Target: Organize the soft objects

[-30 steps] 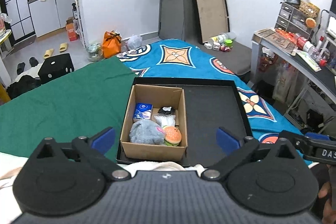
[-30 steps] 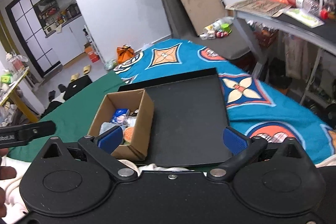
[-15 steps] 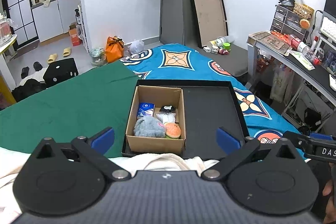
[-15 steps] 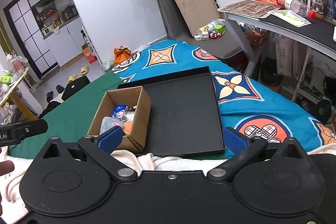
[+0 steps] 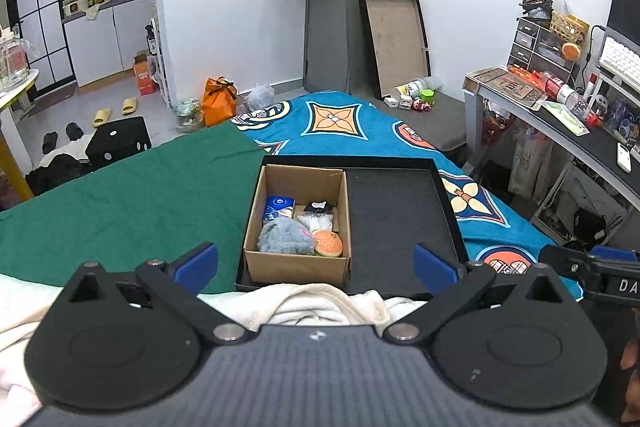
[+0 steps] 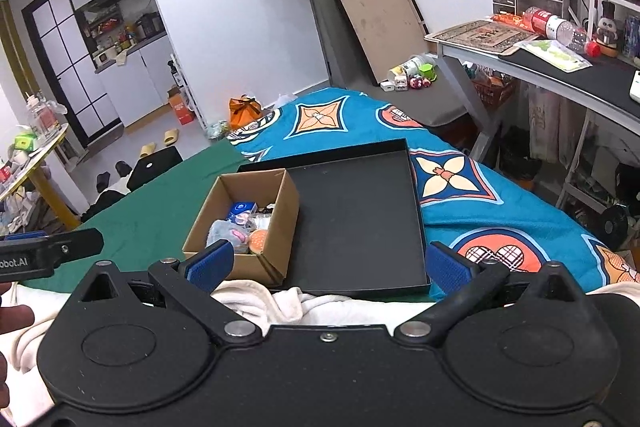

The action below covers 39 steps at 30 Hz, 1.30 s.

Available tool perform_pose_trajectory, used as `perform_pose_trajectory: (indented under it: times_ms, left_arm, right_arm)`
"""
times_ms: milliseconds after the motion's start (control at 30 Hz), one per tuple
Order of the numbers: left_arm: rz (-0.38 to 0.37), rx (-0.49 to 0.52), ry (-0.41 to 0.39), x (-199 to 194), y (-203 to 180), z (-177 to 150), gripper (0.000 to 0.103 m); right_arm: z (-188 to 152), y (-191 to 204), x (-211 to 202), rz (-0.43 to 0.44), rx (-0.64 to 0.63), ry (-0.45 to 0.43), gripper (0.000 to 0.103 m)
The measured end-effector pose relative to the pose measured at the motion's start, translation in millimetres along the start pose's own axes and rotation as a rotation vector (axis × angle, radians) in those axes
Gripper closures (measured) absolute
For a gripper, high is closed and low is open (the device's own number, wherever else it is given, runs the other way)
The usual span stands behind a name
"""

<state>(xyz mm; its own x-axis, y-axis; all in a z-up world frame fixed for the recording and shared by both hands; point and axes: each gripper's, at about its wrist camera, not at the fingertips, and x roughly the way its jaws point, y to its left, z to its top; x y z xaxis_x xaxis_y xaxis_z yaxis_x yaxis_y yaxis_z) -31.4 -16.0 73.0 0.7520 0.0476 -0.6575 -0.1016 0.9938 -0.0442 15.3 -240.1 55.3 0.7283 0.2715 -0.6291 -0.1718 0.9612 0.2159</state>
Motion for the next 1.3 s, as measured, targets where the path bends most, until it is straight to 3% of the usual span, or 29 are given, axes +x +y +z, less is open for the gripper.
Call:
perform_pose_trajectory:
  times_ms: [467, 1300]
  left_arm:
    - [-0.021, -0.005, -0.001, -7, 2, -9, 0.0]
    - [0.022, -0.001, -0.012, -15, 5, -17, 0.0]
  right_arm:
    - [-6, 5, -6, 0.003, -0.013, -0.009, 0.0]
    - [-11, 7, -10, -0.003, -0.027, -0.018, 0.0]
